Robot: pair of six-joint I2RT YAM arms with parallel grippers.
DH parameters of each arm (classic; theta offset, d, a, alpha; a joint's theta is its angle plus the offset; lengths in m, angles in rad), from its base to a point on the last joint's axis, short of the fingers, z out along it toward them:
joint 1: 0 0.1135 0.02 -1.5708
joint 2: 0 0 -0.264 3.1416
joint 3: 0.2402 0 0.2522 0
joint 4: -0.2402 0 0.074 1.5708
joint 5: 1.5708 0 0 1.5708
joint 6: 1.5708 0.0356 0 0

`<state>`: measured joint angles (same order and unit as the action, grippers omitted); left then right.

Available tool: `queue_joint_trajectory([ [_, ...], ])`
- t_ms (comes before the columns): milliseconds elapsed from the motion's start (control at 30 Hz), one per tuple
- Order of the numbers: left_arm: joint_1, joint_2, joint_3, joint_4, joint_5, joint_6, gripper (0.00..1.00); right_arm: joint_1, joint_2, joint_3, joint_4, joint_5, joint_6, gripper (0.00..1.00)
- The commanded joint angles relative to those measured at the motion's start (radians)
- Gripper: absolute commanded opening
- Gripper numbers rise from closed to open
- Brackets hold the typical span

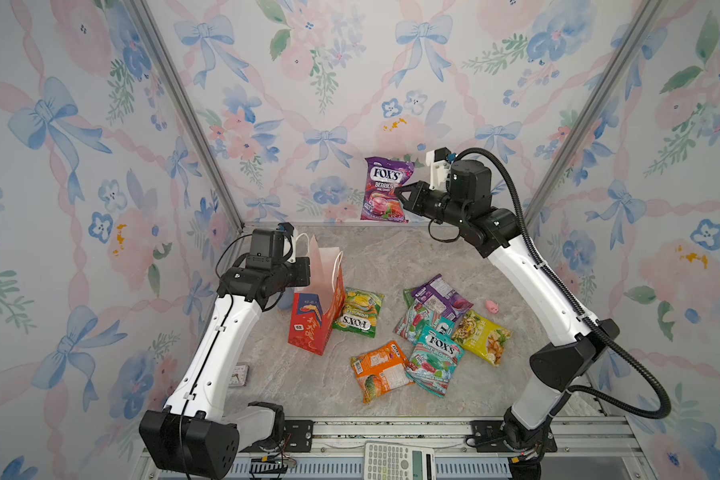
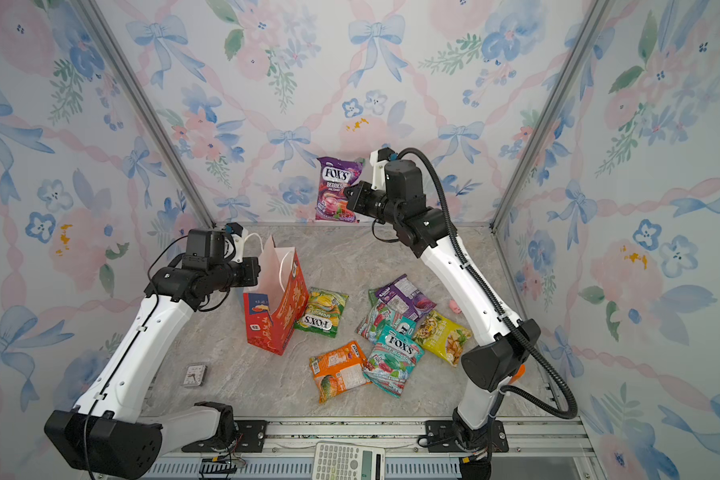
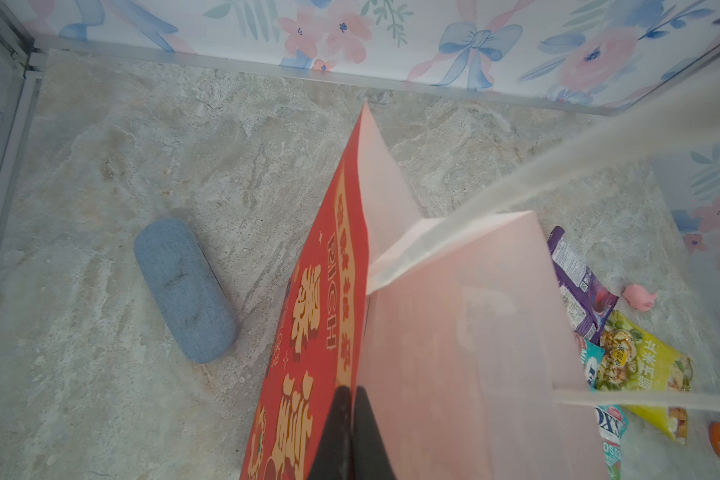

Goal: Place the snacks into the paper bag
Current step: 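Lift the purple packet with the right gripper and carry it toward the bag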

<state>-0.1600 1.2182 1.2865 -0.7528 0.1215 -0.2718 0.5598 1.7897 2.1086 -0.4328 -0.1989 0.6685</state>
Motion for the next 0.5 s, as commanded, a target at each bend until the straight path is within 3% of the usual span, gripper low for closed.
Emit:
queue_joint_trajectory([
  [0,-0.013,-0.029,-0.024,0.013,-0.017,-0.039,0.0,0.037,0.071,0.129,0.021,0.012,-0.009,0.0],
  [333,-0.029,-0.081,-0.048,0.044,-0.026,-0.069,0.0,0.14,0.253,0.43,-0.069,0.004,-0.008,0.0],
  [467,-0.03,-0.091,-0.061,0.047,-0.026,-0.076,0.0,0.192,0.263,0.447,-0.106,0.029,-0.023,0.0],
])
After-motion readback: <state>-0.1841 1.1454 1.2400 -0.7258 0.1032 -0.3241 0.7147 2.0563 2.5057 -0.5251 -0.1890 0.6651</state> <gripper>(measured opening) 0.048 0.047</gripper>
